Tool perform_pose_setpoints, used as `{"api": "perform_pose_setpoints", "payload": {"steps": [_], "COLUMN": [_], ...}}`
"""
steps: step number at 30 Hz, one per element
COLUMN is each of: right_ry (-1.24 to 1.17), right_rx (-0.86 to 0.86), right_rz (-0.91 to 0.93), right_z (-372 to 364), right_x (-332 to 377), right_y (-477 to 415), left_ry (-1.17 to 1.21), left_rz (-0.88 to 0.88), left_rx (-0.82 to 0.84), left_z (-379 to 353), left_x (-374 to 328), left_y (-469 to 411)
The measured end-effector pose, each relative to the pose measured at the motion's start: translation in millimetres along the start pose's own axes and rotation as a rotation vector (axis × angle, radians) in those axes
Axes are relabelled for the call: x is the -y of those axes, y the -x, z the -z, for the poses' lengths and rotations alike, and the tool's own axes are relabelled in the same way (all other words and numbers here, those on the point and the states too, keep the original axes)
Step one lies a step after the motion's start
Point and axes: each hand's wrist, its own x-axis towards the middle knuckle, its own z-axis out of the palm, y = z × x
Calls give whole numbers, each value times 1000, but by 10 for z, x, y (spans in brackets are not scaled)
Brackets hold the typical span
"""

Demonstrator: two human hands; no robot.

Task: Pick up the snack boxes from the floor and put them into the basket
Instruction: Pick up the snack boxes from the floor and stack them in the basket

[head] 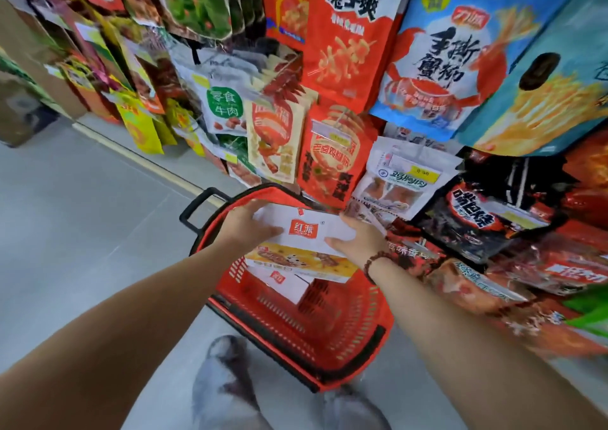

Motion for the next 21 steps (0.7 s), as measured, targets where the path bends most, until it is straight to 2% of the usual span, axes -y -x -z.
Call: {"api": "perform_pose_setpoints", "payload": {"steps": [5, 11, 21], "right_ry": [-66, -180, -198], "right_rx": [36, 28, -33], "right_rz": [-142, -311, -505], "right_z": [-576, -1143, -2145], "right_x": [210, 368, 148], "right_y": [-203, -206, -332], "left_ry": [-187, -258, -161], "left_rz": [-110, -213, -132], "left_rx": [171, 350, 476], "left_z": [96, 208, -299], "left_x": [452, 853, 1700], "left_y": [-563, -979, -1189]}}
